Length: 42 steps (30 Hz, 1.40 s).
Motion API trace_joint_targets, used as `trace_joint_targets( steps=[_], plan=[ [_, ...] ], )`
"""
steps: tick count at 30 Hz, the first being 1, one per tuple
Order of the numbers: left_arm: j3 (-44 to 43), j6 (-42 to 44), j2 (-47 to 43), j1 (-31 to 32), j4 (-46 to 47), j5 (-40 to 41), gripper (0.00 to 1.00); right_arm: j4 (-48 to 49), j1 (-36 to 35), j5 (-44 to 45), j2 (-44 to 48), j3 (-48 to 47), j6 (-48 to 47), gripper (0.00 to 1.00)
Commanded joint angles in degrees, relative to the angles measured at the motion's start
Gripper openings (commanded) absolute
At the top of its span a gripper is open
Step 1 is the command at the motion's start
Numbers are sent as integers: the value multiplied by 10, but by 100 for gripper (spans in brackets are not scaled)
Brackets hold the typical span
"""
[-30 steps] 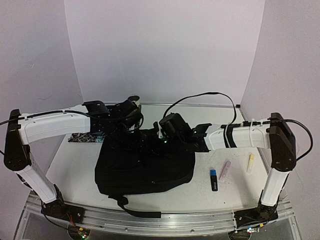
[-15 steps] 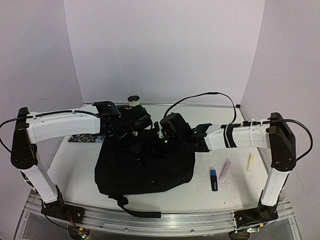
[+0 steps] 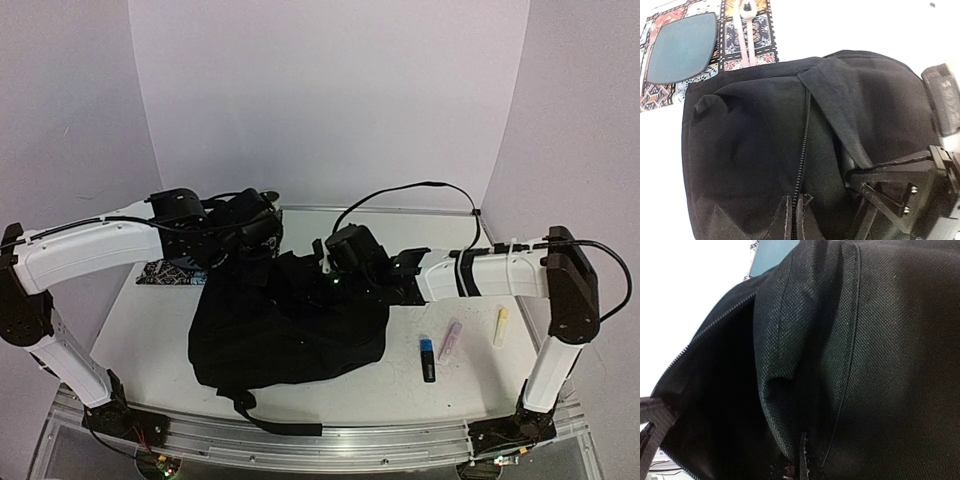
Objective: Pack the student bag
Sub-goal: Pick up the upper front pocket of the student bag, then pick up the pen from the center of the board.
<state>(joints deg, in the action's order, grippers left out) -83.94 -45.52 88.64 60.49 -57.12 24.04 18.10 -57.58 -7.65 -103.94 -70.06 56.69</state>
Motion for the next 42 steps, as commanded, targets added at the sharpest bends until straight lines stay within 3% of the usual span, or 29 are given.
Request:
trace_joint_targets(
  steps=[1,9,17,24,31,42],
  plan=[
    [10,-27,-49,-5,-5,75,0,-35,6,25,31,9,-17,1],
    [40,-13,-47,-6,33,54,0,-45,16,-15,61,-14,-76,41],
    [60,-8,-61,-5,66,47,0,-156,60,-15,169,36,-142,58],
    [69,-5,-69,-5,85,50,0,-360,102,64,265,77,-167,63],
    [77,-4,-76,-6,97,54,0,-477,114,103,301,143,-134,66],
    [85,4,-82,-5,106,40,0,-501,133,121,264,226,-114,61]
  ],
)
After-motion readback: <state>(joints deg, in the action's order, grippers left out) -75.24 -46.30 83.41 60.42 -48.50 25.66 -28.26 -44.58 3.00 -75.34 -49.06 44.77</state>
